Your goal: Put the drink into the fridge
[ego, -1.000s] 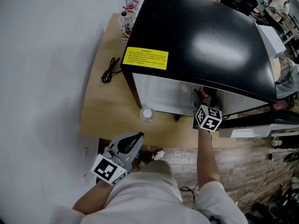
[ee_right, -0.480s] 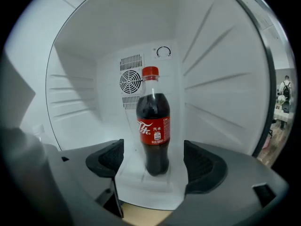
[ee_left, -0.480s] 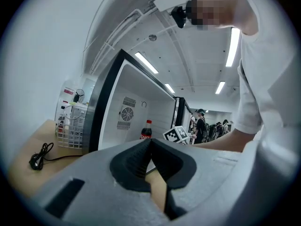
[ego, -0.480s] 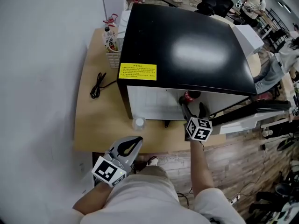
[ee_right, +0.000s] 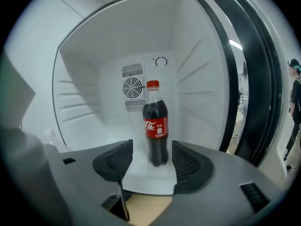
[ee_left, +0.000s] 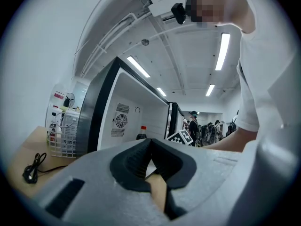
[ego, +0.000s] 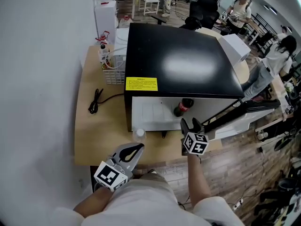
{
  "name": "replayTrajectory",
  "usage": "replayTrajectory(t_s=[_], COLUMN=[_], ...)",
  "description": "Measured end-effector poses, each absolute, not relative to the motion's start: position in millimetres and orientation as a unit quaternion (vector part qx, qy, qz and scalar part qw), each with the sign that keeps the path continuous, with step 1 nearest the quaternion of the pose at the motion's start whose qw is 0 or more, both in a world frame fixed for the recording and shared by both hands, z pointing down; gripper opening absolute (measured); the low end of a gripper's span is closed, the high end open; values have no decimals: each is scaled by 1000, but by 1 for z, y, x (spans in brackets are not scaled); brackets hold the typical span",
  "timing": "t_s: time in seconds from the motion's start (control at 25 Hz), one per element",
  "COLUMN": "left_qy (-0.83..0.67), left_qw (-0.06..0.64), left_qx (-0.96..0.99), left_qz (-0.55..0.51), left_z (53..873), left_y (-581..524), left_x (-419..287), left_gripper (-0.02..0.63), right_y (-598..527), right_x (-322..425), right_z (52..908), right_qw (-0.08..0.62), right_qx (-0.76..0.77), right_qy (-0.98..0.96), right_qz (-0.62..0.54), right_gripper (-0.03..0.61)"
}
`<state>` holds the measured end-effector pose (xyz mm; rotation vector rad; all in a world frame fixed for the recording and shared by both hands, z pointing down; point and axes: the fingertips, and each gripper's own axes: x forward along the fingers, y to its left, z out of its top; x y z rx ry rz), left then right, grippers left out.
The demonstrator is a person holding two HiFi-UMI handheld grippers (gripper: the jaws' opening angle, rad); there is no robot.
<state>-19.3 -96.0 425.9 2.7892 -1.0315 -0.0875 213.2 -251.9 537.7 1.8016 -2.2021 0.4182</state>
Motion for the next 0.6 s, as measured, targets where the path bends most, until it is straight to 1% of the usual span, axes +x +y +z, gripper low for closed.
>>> replayTrajectory(t_s=[0.04,0.16,0.28,0.48,0.6], left_qy=[-345,-343,-346,-351,-356], left_qw=[81,77,70,63,59], left_qx=[935,935,935,933,932], left_qz=[-30,-33,-36,-38,-41], left_z=[425,420,417,413,409], left_y=[-95,-93,-94,-95,-96], left_x=[-21,-26,-31,-36,-36], left_gripper=[15,15,15,15,15], right_y=[-250,-242,-235,-226,-220], right_x=[213,212,209,213,210], right_z=[537,537,536,528,524], right_qw=[128,115,100,87,89], right_qx=[623,628,625,629,611], right_qy=[-757,-754,-757,-756,-769], right_qz=[147,158,164,160,165], right_gripper=[252,184,129,7,0])
